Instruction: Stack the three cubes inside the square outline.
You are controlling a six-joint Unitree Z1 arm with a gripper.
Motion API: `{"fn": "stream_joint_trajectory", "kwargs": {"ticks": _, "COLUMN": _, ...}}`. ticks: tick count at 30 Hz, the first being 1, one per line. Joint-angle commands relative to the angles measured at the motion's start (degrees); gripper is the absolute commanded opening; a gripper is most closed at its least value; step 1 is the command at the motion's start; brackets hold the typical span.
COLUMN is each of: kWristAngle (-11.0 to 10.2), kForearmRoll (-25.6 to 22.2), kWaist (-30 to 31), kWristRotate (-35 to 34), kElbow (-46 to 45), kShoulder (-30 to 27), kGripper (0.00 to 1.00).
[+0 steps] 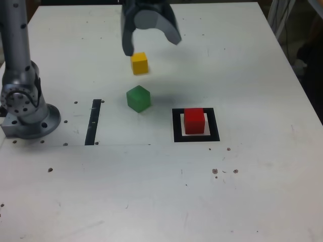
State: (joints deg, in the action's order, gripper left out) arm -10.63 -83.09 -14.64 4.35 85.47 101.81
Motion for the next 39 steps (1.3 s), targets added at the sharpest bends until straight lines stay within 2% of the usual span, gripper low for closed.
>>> {"fn": "stream_joint_trajectory", "kwargs": {"ticks": 1, "kWristAngle": -0.63, "kForearmRoll": 0.39, "kWaist": -2.49, "kWristRotate": 1.41, "kElbow": -0.77, "kShoulder": -0.3, "kGripper": 0.99}}
{"fn": "stream_joint_trajectory", "kwargs": {"ticks": 6, "kWristAngle": -2.34, "kForearmRoll": 3.83, "kWaist": -10.27, "kWristRotate": 6.31, "kElbow": -3.46, "kShoulder": 2.15, "kGripper": 0.99}}
{"fn": "stream_joint_trajectory", "kwargs": {"ticks": 13, "kWristAngle": -1.77, "kForearmRoll": 10.58, "kWaist": -14.69, "kWristRotate": 10.36, "kElbow": -5.89, "kShoulder": 7.62, "kGripper": 0.99}}
{"fn": "stream_joint_trajectory", "kwargs": {"ticks": 22, "kWristAngle": -1.38, "kForearmRoll": 19.96, "kWaist": -19.21, "kWristRotate": 13.22, "kElbow": -9.86, "kShoulder": 9.47, "kGripper": 0.99}}
{"fn": "stream_joint_trajectory", "kwargs": {"ticks": 31, "kWristAngle": 0.02, "kForearmRoll": 20.82, "kWaist": -19.77, "kWristRotate": 14.44, "kElbow": -10.67, "kShoulder": 13.13, "kGripper": 0.94}}
{"fn": "stream_joint_trajectory", "kwargs": {"ticks": 39, "kWristAngle": -0.07, "kForearmRoll": 21.44, "kWaist": -19.88, "kWristRotate": 15.07, "kElbow": -10.33, "kShoulder": 14.63, "kGripper": 0.82}}
